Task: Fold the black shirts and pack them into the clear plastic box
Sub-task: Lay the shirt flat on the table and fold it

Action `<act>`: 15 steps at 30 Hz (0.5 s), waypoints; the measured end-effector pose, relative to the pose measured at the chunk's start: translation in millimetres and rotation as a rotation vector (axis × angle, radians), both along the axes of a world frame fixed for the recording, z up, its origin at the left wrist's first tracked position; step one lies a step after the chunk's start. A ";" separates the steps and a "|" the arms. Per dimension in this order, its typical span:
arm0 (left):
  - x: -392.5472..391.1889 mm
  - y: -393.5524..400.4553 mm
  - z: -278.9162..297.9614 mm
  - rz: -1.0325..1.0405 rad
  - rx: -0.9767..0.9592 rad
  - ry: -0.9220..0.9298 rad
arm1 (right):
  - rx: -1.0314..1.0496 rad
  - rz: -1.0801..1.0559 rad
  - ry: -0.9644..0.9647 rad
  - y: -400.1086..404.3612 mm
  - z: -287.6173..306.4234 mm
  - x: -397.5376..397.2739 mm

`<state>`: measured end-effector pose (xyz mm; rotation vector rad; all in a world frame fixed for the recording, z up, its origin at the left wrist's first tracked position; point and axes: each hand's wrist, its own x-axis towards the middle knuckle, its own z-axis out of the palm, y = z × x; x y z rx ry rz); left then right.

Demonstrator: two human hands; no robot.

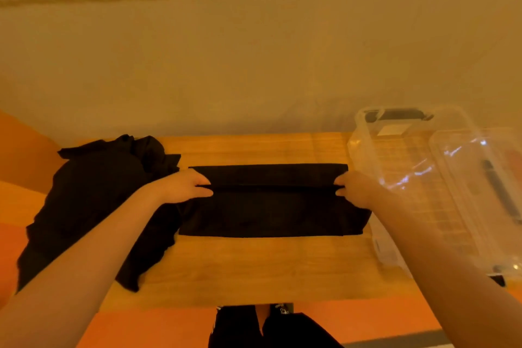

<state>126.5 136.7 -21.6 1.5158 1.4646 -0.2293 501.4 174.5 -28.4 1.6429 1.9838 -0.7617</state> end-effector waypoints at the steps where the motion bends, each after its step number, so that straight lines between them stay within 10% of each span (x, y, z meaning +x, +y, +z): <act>1: -0.5 14.2 -1.7 0.012 -0.013 0.004 | -0.014 -0.033 -0.007 15.2 -4.4 -1.3; 5: -2.5 48.4 -32.1 0.123 0.111 0.168 | 0.080 -0.306 0.052 51.5 -17.7 -15.3; 10: 26.4 7.2 -61.0 0.187 0.889 0.409 | 0.538 -0.194 -0.049 17.9 -43.1 -38.5; 15: 58.5 -40.1 -99.4 -0.092 0.782 0.376 | 0.488 -0.050 0.089 -36.4 -86.1 -56.1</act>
